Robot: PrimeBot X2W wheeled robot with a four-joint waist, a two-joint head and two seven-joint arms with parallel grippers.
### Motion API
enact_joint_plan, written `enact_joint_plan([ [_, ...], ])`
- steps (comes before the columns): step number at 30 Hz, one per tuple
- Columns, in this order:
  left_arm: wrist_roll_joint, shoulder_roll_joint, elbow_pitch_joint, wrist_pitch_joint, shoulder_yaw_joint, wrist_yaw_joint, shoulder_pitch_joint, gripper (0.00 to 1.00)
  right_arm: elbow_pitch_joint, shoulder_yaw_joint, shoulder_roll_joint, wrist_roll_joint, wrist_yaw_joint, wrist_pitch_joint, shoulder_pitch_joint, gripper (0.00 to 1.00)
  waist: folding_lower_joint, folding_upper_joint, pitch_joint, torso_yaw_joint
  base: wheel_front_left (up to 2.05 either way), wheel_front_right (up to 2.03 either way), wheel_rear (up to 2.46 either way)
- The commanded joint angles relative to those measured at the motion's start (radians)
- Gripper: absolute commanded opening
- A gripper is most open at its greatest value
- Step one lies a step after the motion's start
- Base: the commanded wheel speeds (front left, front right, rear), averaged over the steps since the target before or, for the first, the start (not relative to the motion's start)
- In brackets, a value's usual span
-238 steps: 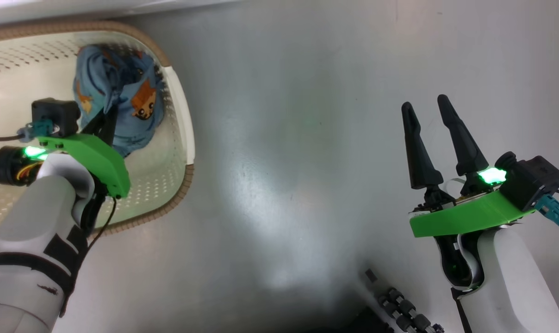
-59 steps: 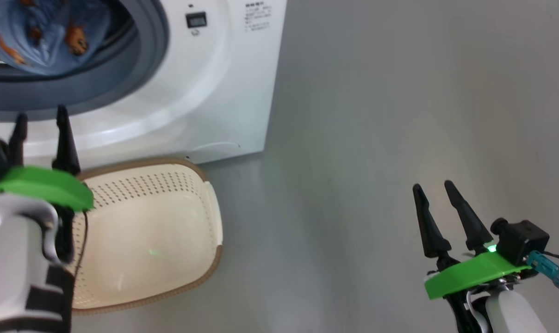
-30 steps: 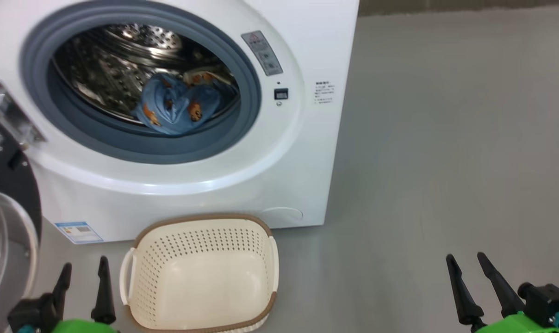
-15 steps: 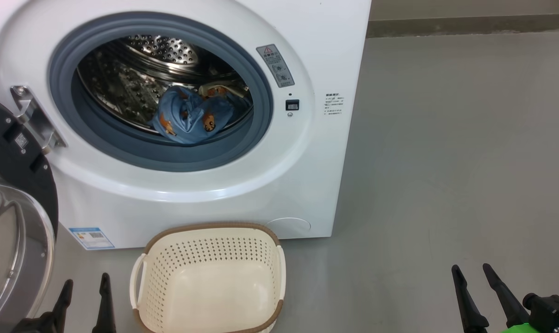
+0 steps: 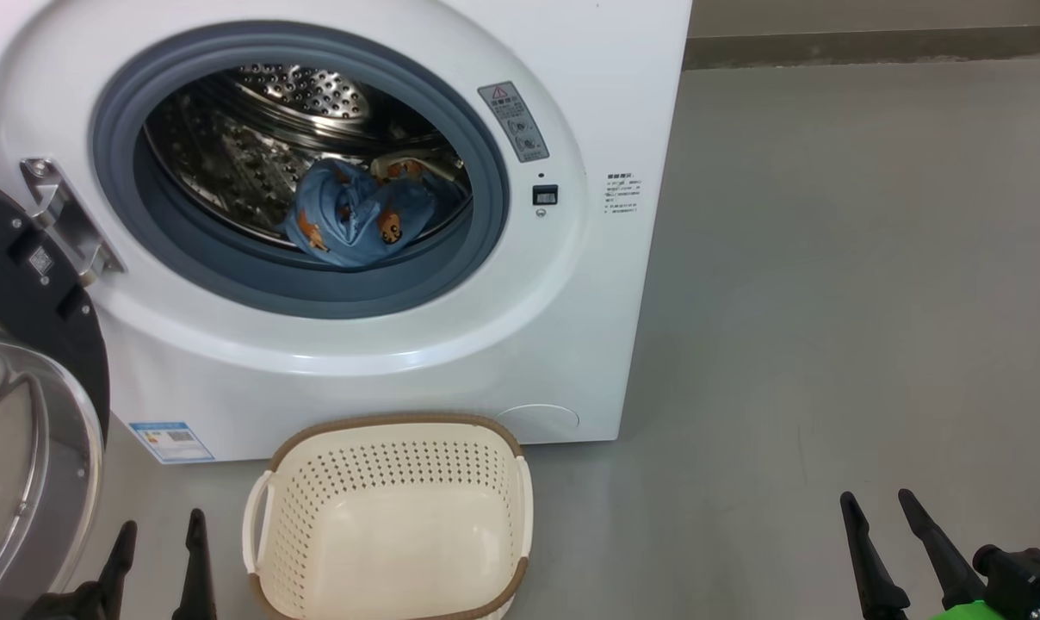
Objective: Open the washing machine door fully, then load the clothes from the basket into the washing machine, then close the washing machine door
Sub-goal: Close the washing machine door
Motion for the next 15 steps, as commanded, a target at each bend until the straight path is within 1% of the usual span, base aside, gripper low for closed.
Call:
enact_joint_plan([
  [1, 0.003, 0.014, -0.027, -0.006, 0.033, -0.002, -0.021, 1.00, -0.027, 0.018, -0.014, 0.000, 0.002, -0.005, -0.002, 1.00, 0.0000, -0.0001, 0.000, 0.001, 0.00, 0.00, 0.00],
  [5, 0.005, 0.012, -0.027, -0.006, 0.039, -0.002, -0.020, 1.00, -0.027, 0.018, -0.013, 0.000, 0.002, -0.005, -0.001, 1.00, 0.0000, -0.0001, 0.000, 0.004, -0.15, 0.15, 0.00],
  [8, 0.006, 0.010, -0.027, -0.006, 0.043, -0.002, -0.019, 1.00, -0.027, 0.019, -0.013, 0.001, 0.002, -0.005, -0.002, 1.00, 0.0000, -0.0001, 0.001, 0.005, -0.61, 0.61, 0.00],
  [15, -0.001, 0.006, -0.033, -0.006, 0.045, -0.002, -0.019, 1.00, -0.026, 0.017, -0.014, 0.003, 0.002, -0.005, -0.001, 1.00, 0.0000, -0.0001, 0.004, 0.013, -1.20, 1.20, 0.00],
])
